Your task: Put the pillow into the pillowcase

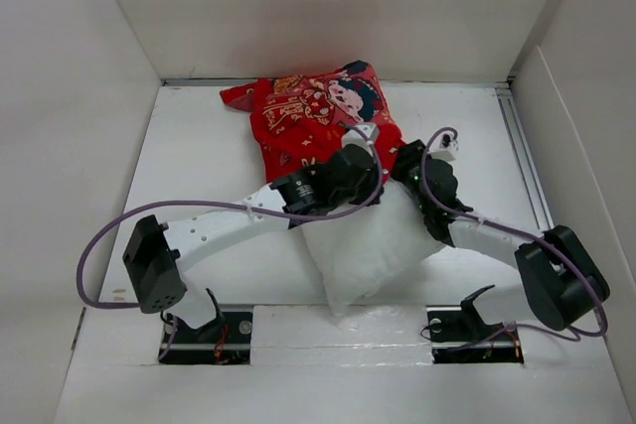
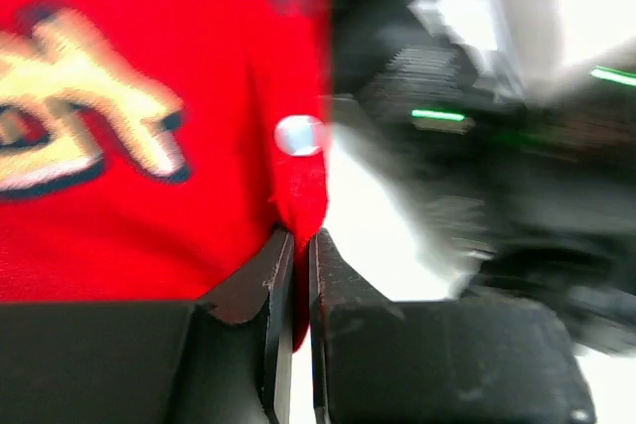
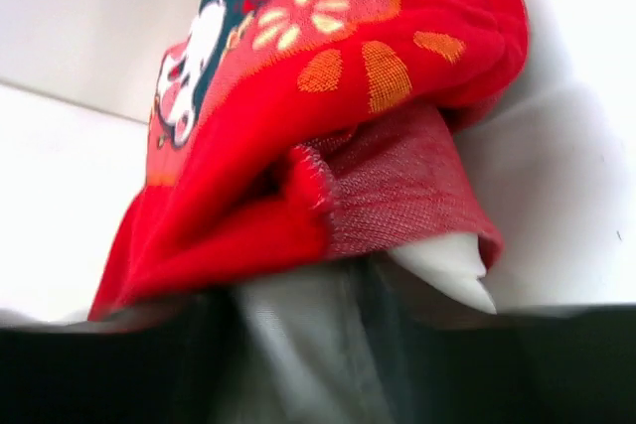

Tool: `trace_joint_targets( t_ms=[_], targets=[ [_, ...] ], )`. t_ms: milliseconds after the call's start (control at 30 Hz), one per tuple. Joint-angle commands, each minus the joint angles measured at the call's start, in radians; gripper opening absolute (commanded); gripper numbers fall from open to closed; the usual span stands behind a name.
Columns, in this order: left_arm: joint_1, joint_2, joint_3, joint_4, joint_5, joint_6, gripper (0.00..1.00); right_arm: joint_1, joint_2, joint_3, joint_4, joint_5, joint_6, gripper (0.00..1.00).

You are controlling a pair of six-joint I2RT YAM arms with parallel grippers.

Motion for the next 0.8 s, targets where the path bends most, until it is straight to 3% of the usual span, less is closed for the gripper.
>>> trace_joint_targets(
  t_ms=[0, 67, 100, 167, 200, 267, 300, 333, 400, 467, 533, 567, 600, 633, 767],
  targets=[
    [0.12, -0.093, -0.177, 0.147, 0.157, -0.102, 0.0, -0.078, -0.05, -0.087, 0.15, 0.008, 0.021, 0.77],
    [0.154, -0.104, -0.187, 0.158, 0.169, -0.085, 0.0, -0.094, -0.097, -0.088, 0.136, -0.019, -0.023, 0.83],
    [0.168, -0.104, -0.178, 0.158, 0.178, -0.071, 0.0, -0.124, -0.13, -0.088, 0.049, -0.052, -0.048, 1.0],
    [0.188, -0.092, -0.153, 0.135, 0.178, -0.039, 0.0, -0.152, -0.231, -0.037, -0.121, -0.077, -0.127, 1.0],
    [0.188, -0.08, -0.139, 0.114, 0.16, -0.027, 0.0, -0.173, -0.257, 0.01, -0.375, -0.106, -0.149, 1.0],
    [0.199, -0.067, -0.08, 0.091, 0.161, -0.004, 0.0, -0.198, -0.309, 0.192, -0.71, -0.122, -0.21, 1.0],
    [0.199, -0.057, -0.08, 0.091, 0.161, -0.004, 0.0, -0.198, -0.309, 0.193, -0.712, -0.122, -0.23, 1.0],
    [0.199, -0.057, -0.045, 0.061, 0.17, 0.009, 0.0, -0.198, -0.32, 0.223, -0.872, -0.131, -0.25, 1.0],
    [0.199, -0.057, -0.009, 0.033, 0.18, 0.018, 0.0, -0.198, -0.361, 0.25, -0.959, -0.157, -0.292, 1.0],
    [0.19, -0.078, 0.031, -0.024, 0.126, 0.03, 0.21, -0.184, -0.395, 0.261, -1.013, -0.218, -0.328, 1.0],
    [0.155, -0.131, 0.043, -0.079, 0.015, 0.03, 0.67, -0.146, -0.44, 0.261, -1.05, -0.256, -0.382, 1.0],
    [0.154, -0.153, 0.043, -0.123, -0.053, 0.03, 0.84, -0.075, -0.44, 0.261, -1.1, -0.244, -0.396, 1.0],
    [0.154, -0.171, 0.034, -0.147, -0.078, 0.018, 0.94, -0.03, -0.455, 0.27, -1.129, -0.223, -0.396, 1.0],
    [0.154, -0.194, 0.016, -0.164, -0.096, 0.018, 1.0, 0.018, -0.466, 0.27, -1.158, -0.2, -0.396, 1.0],
    [0.154, -0.363, -0.154, -0.205, -0.17, -0.002, 1.0, 0.271, -0.504, 0.261, -1.234, -0.105, -0.357, 1.0]
  ],
)
